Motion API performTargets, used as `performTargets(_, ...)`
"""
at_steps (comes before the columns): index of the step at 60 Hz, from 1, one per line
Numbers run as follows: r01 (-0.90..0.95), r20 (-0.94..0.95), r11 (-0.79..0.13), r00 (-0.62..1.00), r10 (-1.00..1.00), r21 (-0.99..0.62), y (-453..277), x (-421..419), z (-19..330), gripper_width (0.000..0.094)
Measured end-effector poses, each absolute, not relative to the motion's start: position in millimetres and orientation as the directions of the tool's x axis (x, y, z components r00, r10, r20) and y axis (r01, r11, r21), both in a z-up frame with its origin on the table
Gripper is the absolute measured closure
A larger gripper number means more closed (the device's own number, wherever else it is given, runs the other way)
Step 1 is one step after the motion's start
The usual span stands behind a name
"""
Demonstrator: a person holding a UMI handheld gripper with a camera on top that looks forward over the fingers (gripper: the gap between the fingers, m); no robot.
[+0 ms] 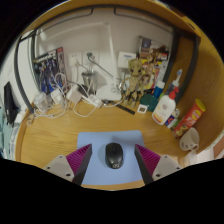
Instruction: Arrange mouse
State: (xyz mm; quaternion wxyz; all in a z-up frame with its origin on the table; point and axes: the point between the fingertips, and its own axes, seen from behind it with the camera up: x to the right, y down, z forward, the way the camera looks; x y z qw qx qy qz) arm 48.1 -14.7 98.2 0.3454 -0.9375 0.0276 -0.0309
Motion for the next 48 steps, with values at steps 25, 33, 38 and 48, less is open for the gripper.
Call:
performTargets(25, -0.054, 0.016, -0.566, 0.993, -0.117, -0.823, -74.2, -31.7, 280.0, 0.0082)
performTargets(33, -0.050, 0.020, -0.528, 0.992, -0.126, -0.847, -91.6, -42.9, 306.6, 0.0082)
performTargets(38, -0.052, 0.018, -0.520, 0.991, -0.130, -0.853, -103.6, -49.6, 316.3, 0.0084)
performTargets(48, -0.047, 0.029, -0.520, 0.990, -0.138, -0.853, -123.1, -53.9, 322.0, 0.0084)
